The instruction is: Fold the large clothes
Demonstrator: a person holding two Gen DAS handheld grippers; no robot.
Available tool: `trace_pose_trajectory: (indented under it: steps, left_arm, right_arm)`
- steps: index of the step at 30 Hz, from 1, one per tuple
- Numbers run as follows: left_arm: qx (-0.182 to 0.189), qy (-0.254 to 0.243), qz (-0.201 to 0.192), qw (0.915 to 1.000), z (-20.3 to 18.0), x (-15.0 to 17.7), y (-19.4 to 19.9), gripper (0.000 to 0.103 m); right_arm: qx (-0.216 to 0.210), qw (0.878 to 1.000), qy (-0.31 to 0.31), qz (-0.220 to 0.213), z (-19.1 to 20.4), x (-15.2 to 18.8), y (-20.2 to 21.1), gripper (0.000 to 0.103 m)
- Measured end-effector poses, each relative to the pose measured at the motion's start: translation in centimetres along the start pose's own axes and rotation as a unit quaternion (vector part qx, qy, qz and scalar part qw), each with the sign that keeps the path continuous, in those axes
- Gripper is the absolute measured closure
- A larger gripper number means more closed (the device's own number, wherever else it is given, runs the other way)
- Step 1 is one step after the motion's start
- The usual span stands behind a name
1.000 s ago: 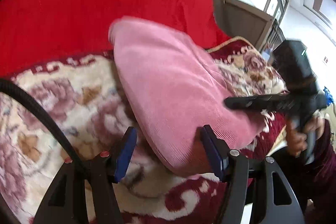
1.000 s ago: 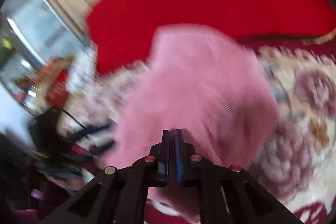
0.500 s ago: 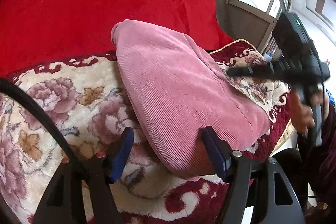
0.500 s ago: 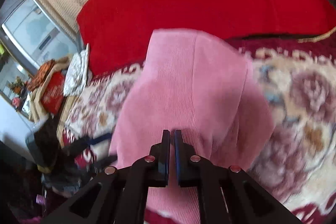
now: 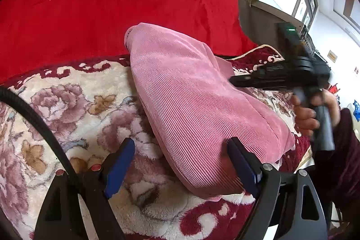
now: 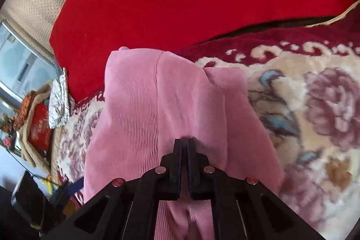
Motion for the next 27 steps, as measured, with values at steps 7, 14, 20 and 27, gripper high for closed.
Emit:
trace_pose_trajectory:
  steps: [7, 14, 20, 27]
  left_arm:
    - [-0.009, 0.001, -0.003, 1.0, -0.3, 0.2, 0.5, 0.017]
    - [-0.023, -0.005, -0.005, 0.9997, -0.4, 0.3, 0.6, 0.017]
    - [-0.032, -0.016, -0.007, 0.9993, -0.6, 0.3, 0.4, 0.017]
    - [-0.045, -0.023, -0.011, 0.9987, -0.7, 0.2, 0.3, 0.013]
  right_arm:
    - [-0.033, 0.999, 0.039, -0.007, 2.4, 4.0, 5.5, 0.094]
    - [0.001, 0.997, 0.081, -0.009, 3.4, 8.0, 5.8, 0.093]
    - [0.023, 0.996, 0.089, -0.009, 2.8, 8.5, 3.3, 0.093]
    - [0.049, 0.993, 0.108, -0.016, 3.2, 8.8, 2.7, 0.093]
Point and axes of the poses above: each gripper's, at about its wrist camera, not at the fingertips, and y roughly against the way its jaws point, z to its left, x to its underside, the point moved 6 cm from there along -y, roughly the way its jaws point, and after that the axes turned 7 degrees about -z, right-handed, at the moved point
